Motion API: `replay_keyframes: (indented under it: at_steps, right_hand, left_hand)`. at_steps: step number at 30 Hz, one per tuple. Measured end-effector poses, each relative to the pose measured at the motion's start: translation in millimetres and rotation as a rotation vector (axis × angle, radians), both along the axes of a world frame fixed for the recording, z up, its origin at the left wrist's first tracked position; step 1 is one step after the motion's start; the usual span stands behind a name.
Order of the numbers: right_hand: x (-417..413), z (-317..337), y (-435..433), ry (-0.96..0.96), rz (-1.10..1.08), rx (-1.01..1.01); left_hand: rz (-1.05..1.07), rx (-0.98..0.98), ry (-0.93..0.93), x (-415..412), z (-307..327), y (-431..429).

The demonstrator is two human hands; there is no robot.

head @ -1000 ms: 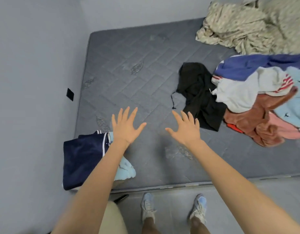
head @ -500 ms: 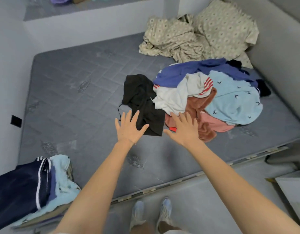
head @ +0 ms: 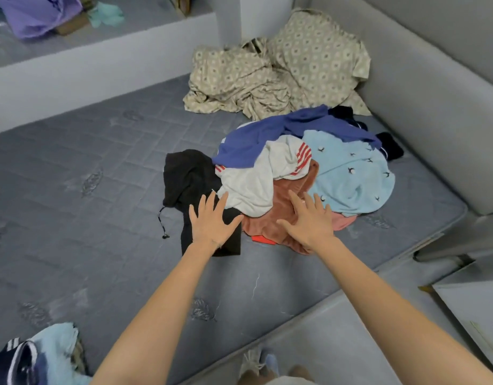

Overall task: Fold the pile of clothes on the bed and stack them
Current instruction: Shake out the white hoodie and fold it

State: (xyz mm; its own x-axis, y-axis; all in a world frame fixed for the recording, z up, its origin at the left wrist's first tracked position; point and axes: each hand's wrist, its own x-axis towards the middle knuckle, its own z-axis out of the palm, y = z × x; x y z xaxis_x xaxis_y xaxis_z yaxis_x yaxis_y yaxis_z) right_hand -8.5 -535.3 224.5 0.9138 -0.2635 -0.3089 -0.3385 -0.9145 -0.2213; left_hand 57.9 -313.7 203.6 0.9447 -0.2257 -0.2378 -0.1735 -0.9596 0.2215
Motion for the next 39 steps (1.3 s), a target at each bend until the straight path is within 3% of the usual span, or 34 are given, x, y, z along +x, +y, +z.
replay_keyframes:
  at_steps: [8, 18, 31, 33, 36, 39]
  right_hand:
    - [62.1, -34.5, -69.4, 0.007, -0.050, 0.002]
    - [187.0, -121.0, -151.8, -0.009, 0.110, 0.041]
    - [292.1, -237.1, -171.0, -0.036, 0.199, 0.058]
    - [294.0, -251.1, -170.2, -0.035, 0.189, 0.039]
    - [288.4, -264.9, -168.5, -0.241, 0.259, -0.014]
    - [292.9, -241.4, -164.5, -0.232, 0.248, 0.063]
  left_hand:
    - [-0.002, 0.017, 0.051, 75.0, -30.5, -69.6]
    - [0.300, -0.096, 0.186, 152.5, -115.0, -165.0]
    - [0.380, -0.143, 0.303, 193.6, -246.1, -206.7]
    - [0.345, -0.108, 0.237, 189.9, -261.4, -210.7]
    - [0.356, -0.210, -0.009, 191.7, -268.8, -203.1]
    - [0.452, -0.380, -0.027, 197.0, -241.3, -188.2]
